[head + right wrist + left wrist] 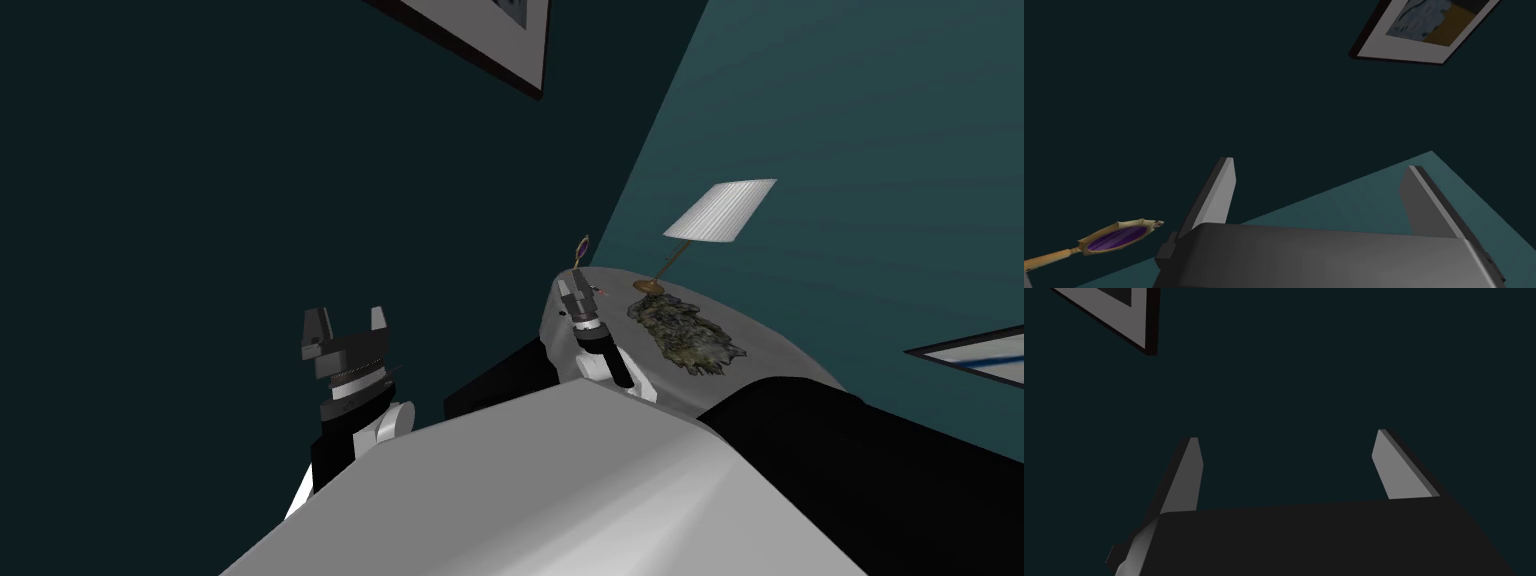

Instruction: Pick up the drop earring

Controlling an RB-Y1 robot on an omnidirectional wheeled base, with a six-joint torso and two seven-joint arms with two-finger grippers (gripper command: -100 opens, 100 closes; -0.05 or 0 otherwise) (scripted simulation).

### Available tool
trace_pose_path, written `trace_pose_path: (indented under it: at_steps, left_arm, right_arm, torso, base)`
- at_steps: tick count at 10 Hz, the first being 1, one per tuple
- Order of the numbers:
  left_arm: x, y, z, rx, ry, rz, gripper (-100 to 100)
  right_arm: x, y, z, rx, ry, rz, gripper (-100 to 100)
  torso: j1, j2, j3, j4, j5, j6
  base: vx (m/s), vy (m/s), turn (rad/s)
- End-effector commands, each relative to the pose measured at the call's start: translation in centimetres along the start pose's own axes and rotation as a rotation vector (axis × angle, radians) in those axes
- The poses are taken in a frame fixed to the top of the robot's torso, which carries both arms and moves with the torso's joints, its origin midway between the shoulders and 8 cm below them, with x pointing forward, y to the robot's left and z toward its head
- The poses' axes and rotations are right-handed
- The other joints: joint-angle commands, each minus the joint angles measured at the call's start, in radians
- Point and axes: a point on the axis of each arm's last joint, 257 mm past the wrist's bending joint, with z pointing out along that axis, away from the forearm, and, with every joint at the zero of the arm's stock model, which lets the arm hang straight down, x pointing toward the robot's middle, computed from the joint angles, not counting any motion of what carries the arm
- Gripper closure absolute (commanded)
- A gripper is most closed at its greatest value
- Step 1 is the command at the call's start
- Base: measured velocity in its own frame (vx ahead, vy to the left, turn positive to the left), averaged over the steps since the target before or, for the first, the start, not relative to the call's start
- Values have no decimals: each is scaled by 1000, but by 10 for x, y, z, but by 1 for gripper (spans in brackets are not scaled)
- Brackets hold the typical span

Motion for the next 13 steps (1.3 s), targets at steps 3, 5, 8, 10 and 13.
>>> trace_pose_path:
  at_steps: [3, 5, 8, 10, 13]
  left_arm:
    - [0, 0, 0, 0, 0, 0, 0]
    - [0, 0, 0, 0, 0, 0, 0]
    - [0, 0, 0, 0, 0, 0, 0]
    - [0, 0, 0, 0, 0, 0, 0]
    - [0, 0, 0, 0, 0, 0, 0]
  right_arm:
    - [8, -9, -4, 19, 83, -59, -100]
    - [13, -16, -9, 33, 140, -101, -100]
    - [19, -32, -20, 63, 243, -180, -100]
    - [23, -41, -26, 79, 306, -225, -100]
    - [27, -51, -35, 95, 402, -283, -100]
  torso:
    - [0, -1, 0, 0, 0, 0]
    - [0, -1, 0, 0, 0, 0]
    - [1, 0, 0, 0, 0, 0]
    - [1, 0, 0, 0, 0, 0]
    - [1, 0, 0, 0, 0, 0]
  base:
    - [-24, -18, 12]
    - [-27, -18, 17]
    - [-32, -15, 21]
    - [-36, -15, 27]
    - [-30, -7, 25]
